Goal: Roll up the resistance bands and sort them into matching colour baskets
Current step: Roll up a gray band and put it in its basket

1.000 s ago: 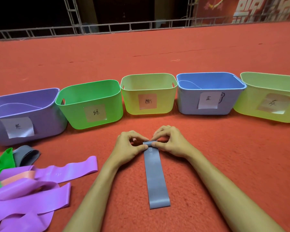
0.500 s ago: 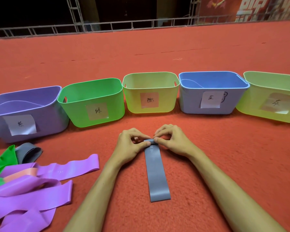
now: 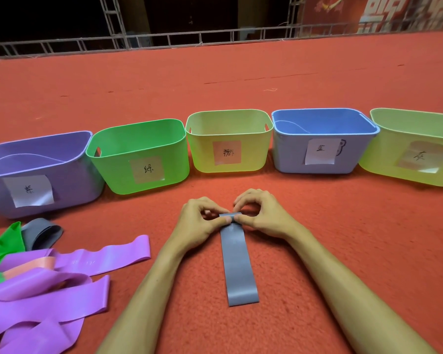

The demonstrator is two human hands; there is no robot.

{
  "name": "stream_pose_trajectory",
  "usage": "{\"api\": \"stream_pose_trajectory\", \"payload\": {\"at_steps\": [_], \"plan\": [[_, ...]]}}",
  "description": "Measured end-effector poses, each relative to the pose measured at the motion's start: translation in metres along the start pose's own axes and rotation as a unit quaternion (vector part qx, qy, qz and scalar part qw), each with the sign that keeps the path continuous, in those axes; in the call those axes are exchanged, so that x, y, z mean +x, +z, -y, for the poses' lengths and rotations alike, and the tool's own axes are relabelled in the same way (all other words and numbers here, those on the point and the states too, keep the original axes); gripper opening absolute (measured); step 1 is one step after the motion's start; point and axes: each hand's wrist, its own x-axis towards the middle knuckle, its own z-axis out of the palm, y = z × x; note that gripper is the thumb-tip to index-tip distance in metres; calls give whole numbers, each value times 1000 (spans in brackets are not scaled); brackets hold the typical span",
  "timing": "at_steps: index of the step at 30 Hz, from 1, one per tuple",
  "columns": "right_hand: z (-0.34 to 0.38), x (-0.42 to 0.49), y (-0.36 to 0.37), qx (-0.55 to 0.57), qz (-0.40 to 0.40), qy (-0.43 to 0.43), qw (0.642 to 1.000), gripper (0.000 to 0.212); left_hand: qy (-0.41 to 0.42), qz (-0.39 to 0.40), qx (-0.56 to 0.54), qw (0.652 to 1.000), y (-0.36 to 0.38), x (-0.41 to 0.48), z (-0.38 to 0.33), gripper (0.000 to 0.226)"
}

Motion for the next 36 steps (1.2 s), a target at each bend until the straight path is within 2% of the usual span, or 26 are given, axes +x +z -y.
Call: {"api": "stream_pose_trajectory", "payload": {"at_steps": [4,9,15,22,26,32,36], "plan": [[-2,1,1,-12,-2,10,1000,22,2,-34,-25,999,0,2,2,28],[-4,0,3,-29,-9,0,1000,20,-5,-35,23,999,1,2,3,32],[-2,-1,-1,-11,-13,-2,1000,22,-4,-27,43,999,2,-1,-1,15],[-1,1,3,-42,-7,10,999,25,2,-10,-17,1000,-1,2,4,25],[-1,0,2,-35,-5,9,999,21,-2,-18,-8,1000,-1,2,4,27],[2,-1,-4,16,-9,-17,1000,24,-4,-25,21,999,0,0,0,18],[1,-3,-4,72,-12,15,997,26,0,-12,17,1000,-1,0,0,17]]}}
